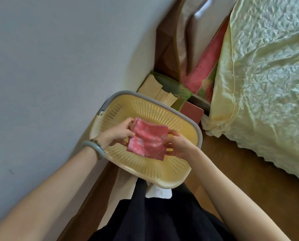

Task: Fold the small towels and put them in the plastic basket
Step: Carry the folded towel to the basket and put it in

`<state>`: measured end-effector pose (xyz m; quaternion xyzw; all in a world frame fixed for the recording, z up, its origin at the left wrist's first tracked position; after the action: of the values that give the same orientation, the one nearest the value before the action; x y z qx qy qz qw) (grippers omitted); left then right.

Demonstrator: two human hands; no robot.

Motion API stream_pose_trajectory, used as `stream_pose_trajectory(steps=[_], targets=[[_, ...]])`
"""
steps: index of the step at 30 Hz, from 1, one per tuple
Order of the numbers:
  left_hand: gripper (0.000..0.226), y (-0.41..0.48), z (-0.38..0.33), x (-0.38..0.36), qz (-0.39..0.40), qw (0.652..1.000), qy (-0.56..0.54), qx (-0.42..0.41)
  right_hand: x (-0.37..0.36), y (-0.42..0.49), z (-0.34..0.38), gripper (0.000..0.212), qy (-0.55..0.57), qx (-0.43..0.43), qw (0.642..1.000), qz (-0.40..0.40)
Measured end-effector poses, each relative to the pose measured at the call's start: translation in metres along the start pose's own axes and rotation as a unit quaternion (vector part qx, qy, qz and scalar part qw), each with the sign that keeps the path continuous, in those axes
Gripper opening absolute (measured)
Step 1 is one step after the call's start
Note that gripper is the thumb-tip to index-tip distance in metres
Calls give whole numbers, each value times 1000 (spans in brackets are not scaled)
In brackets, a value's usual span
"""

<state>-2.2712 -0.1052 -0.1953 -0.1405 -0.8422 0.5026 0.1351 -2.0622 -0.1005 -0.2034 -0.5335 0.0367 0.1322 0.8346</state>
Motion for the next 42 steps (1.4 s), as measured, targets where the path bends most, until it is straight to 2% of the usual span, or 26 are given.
stream_pose_trajectory(steps=[3, 9, 13, 19, 25, 30, 33, 35, 40, 42], targets=[[52, 33, 12, -8, 24, 998, 42, 41, 2, 23, -17, 39, -9, -24, 999, -41], [44, 81, 36, -20, 52, 988, 120, 81, -2, 67, -61, 31, -34, -59, 991, -119], [31, 112, 49, -21, 43, 984, 166, 46, -1, 101, -82, 30, -57, -23, 983, -174], [24, 157, 60, -30, 26, 985, 169, 10, 7, 135, -90, 26, -132, 25, 956, -260], [32, 219, 93, -20, -9, 979, 203, -18, 6, 175, -99, 35, -144, 31, 948, -283], [26, 233, 95, -16, -35, 974, 224, -26, -3, 189, -90, 37, -206, 84, 929, -297], [21, 245, 103, -15, -43, 967, 248, -31, -4, 197, -93, 35, -199, 82, 928, -303], [25, 247, 103, -17, -58, 964, 257, -30, -4, 201, -97, 34, -190, 75, 928, -313], [41, 238, 100, -16, -93, 980, 172, 42, 0, 204, -99, 37, -192, 31, 927, -320], [52, 234, 102, -13, -138, 978, 146, 55, 7, 202, -100, 44, -208, 4, 920, -331]])
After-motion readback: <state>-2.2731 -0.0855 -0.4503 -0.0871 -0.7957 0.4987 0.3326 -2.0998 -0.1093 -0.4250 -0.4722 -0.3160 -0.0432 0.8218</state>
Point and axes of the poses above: each hand's wrist, its own y-axis towards the middle knuckle, its own x-axis out of the back of the hand, z = x × y, the point moved 3 cm from there along y, towards the middle knuckle, and after that the axes turned 5 degrees about x, right-handed, at the moved point
